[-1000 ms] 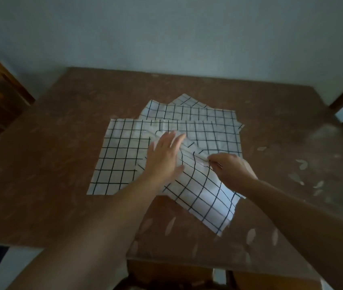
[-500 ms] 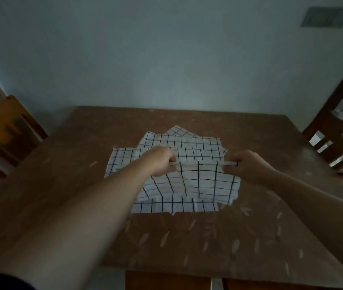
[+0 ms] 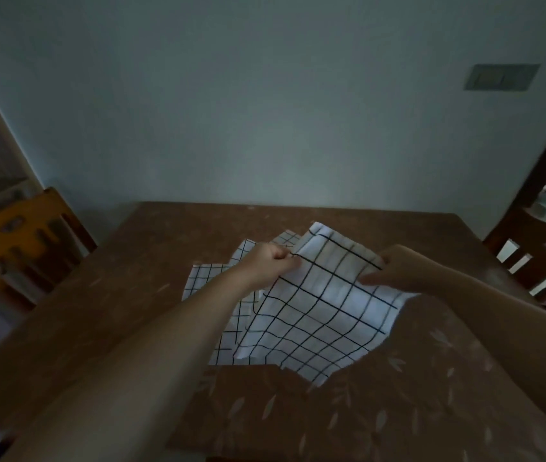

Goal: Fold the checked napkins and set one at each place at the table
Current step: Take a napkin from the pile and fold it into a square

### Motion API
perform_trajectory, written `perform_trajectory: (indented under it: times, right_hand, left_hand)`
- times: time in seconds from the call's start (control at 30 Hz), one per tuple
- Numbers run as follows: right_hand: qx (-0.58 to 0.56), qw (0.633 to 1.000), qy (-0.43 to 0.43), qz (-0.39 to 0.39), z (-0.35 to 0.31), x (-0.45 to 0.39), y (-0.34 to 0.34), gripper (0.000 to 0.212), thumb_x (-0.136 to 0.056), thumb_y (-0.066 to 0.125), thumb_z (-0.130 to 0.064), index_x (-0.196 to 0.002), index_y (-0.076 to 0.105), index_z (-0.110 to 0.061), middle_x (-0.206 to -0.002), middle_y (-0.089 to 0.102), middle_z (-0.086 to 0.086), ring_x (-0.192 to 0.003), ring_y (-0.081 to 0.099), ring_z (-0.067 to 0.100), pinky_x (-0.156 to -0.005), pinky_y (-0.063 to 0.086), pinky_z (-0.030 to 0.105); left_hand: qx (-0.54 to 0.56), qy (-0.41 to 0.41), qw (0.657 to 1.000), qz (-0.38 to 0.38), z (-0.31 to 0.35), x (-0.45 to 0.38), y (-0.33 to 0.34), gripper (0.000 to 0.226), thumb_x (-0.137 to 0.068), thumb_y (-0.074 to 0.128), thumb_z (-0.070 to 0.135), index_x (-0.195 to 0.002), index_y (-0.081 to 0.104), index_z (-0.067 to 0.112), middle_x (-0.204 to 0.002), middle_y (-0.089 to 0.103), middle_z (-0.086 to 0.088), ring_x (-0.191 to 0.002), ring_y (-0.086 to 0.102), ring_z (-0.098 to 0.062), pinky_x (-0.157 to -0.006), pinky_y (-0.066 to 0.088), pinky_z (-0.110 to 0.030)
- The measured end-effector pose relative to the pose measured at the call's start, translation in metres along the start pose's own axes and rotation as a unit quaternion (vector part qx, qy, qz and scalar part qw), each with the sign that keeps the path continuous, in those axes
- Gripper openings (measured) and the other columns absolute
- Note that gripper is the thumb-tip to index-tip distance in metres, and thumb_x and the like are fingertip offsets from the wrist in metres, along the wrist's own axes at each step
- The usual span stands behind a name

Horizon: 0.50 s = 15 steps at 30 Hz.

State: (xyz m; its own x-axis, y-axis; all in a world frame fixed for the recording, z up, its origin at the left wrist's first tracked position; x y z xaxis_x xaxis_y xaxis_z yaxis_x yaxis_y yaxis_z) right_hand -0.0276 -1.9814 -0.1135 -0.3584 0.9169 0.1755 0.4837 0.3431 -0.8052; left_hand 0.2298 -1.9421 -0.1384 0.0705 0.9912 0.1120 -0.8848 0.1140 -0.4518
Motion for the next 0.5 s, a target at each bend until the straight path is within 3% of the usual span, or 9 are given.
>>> perform_trajectory:
  times: [0.07,0.1,0.13,0.23,0.33,0.43,0.5]
  right_hand:
    - [-0.043,0.998,0.034,0.025,0.010,0.001,-0.004,0.026,-0.076,0.081,-0.030,-0.063,0.069,-0.011,-0.050,0.054,-0.003,-0.045,0.045,0.009,-0.051,0.035,0.024]
    - [-0.072,0.996,0.042,0.036,0.010,0.002,-0.006,0.025,-0.075,0.082,-0.030,-0.065,0.070,-0.010,-0.052,0.053,0.001,-0.049,0.044,0.013,-0.052,0.034,0.025]
    - [-0.092,0.994,0.045,0.044,0.008,0.002,-0.008,0.026,-0.073,0.083,-0.031,-0.064,0.070,-0.011,-0.053,0.049,0.002,-0.051,0.042,0.014,-0.052,0.033,0.025]
    - [-0.126,0.990,0.024,0.051,-0.003,0.002,-0.010,0.016,-0.074,0.082,-0.030,-0.073,0.072,-0.017,-0.061,0.054,-0.002,-0.058,0.049,0.011,-0.053,0.035,0.022]
    - [-0.194,0.977,0.029,0.079,-0.003,0.002,-0.011,0.011,-0.077,0.080,-0.025,-0.081,0.073,-0.018,-0.076,0.068,0.002,-0.070,0.063,0.016,-0.062,0.052,0.026]
    - [-0.376,0.922,0.052,0.071,0.002,0.007,-0.009,0.016,-0.083,0.073,-0.016,-0.094,0.071,-0.005,-0.084,0.073,0.014,-0.070,0.072,0.023,-0.072,0.061,0.038]
    - [-0.448,0.889,0.064,0.068,0.002,0.009,-0.009,0.025,-0.084,0.071,-0.015,-0.102,0.068,0.002,-0.094,0.073,0.021,-0.081,0.073,0.031,-0.078,0.060,0.046]
  left_hand:
    - [0.085,-0.028,0.996,0.008,-0.004,0.005,-0.005,0.046,-0.081,0.068,0.049,-0.113,0.069,0.015,-0.115,0.069,-0.004,-0.108,0.063,-0.020,-0.096,0.050,-0.043]
    - [0.122,-0.035,0.992,0.012,-0.005,0.006,-0.006,0.058,-0.075,0.070,0.053,-0.119,0.066,0.015,-0.126,0.064,-0.005,-0.117,0.058,-0.024,-0.101,0.047,-0.048]
    - [0.137,-0.035,0.990,0.014,-0.003,0.008,-0.007,0.062,-0.073,0.071,0.054,-0.122,0.064,0.015,-0.129,0.062,-0.004,-0.120,0.056,-0.024,-0.103,0.044,-0.047]
    - [0.144,-0.014,0.989,0.038,0.003,0.009,-0.009,0.045,-0.084,0.070,0.046,-0.118,0.066,0.017,-0.119,0.065,0.003,-0.117,0.056,-0.018,-0.095,0.041,-0.035]
    - [0.200,-0.022,0.978,0.056,0.005,0.013,-0.012,0.052,-0.088,0.067,0.044,-0.126,0.060,0.010,-0.121,0.059,0.001,-0.118,0.050,-0.017,-0.095,0.035,-0.034]
    - [0.270,-0.036,0.960,0.060,0.004,0.017,-0.015,0.072,-0.074,0.074,0.057,-0.129,0.060,0.012,-0.132,0.058,-0.001,-0.126,0.049,-0.023,-0.108,0.031,-0.045]
    - [0.302,-0.040,0.951,0.046,0.004,0.020,-0.018,0.064,-0.075,0.075,0.054,-0.123,0.065,0.014,-0.129,0.062,-0.002,-0.123,0.054,-0.024,-0.110,0.032,-0.050]
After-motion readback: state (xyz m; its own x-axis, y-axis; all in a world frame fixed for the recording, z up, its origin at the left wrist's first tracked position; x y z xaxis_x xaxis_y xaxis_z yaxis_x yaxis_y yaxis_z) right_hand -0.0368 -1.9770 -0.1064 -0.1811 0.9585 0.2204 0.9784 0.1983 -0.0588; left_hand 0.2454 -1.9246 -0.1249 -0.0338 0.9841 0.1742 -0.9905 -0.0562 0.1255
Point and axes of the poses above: each hand's wrist, its own x-axis away from the middle knuckle, its own y-axis out of the palm, z = x × y, the point moved 1 cm from there along -x, towards the middle knuckle
